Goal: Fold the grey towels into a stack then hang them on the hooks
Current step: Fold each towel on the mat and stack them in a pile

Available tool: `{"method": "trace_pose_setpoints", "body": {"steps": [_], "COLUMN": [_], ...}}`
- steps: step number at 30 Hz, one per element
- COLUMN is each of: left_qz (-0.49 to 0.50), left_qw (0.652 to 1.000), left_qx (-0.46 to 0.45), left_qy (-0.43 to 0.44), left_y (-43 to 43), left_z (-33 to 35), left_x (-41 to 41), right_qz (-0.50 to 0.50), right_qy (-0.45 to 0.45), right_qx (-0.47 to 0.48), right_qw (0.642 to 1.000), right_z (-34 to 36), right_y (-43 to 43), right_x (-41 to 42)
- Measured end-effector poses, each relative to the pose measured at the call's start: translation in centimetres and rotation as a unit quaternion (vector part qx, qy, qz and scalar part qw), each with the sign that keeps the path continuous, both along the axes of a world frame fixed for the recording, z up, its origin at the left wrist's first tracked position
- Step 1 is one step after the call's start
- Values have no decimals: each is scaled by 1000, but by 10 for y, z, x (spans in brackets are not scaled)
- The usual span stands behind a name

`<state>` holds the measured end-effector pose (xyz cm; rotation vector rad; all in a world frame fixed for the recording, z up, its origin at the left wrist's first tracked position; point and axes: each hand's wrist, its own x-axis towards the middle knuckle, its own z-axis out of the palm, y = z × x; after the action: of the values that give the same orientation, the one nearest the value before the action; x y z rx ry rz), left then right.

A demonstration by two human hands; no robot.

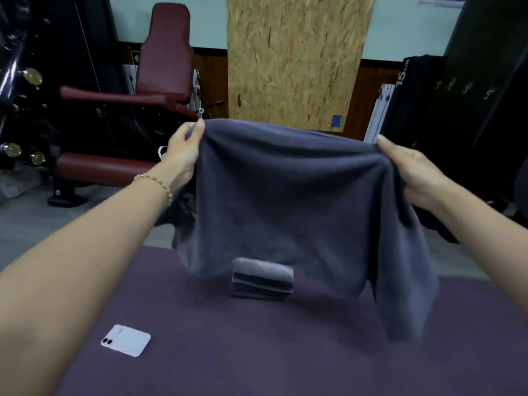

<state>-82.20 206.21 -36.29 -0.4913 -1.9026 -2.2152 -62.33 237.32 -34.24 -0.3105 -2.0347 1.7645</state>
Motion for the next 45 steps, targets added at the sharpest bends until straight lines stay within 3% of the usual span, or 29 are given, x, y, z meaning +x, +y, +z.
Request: {"method": "trace_pose_setpoints", "body": {"steps": [4, 7, 10, 15, 20, 24, 30, 33, 36, 41, 42, 45], "left_qz": [-7, -12, 2, -17, -92, -113, -201, -266, -326, -387, -377, -370], "left_qw": [999, 994, 978, 932, 870, 846, 869, 861, 814, 680, 677, 717], "left_qx": [37, 9, -65, -172, -329, -380, -353, -367, -449, -623, -633, -590], "left_qy": [-30, -107, -199, -319, -355, -358, -281, -230, -171, -12, -1, -24], "left_y": [6, 8, 8, 7, 21, 48, 151, 213, 260, 297, 300, 309], "left_z": [-46, -127, -222, -354, -430, -467, -486, -504, -536, -583, -588, -591], "left_x": [5, 15, 34, 64, 69, 61, 66, 81, 99, 114, 114, 111], "right_qz": [-5, -34, -37, -4, 87, 135, -88, -141, -144, -113, -109, -92], "right_qy": [-17, -97, -183, -297, -439, -516, -434, -412, -416, -383, -377, -369], "right_qx": [-12, 25, 90, 89, 83, -18, -96, -137, -174, -207, -210, -250], "right_qw": [1000, 994, 978, 951, 890, 846, 892, 890, 881, 893, 895, 890], "right_z": [-48, -129, -221, -349, -416, -456, -506, -532, -558, -589, -594, -597], "right_y": [-1, 1, -4, -16, -19, -8, 58, 90, 105, 113, 115, 122], "right_x": [-2, 3, 12, 22, 21, 23, 42, 51, 58, 68, 70, 81]}}
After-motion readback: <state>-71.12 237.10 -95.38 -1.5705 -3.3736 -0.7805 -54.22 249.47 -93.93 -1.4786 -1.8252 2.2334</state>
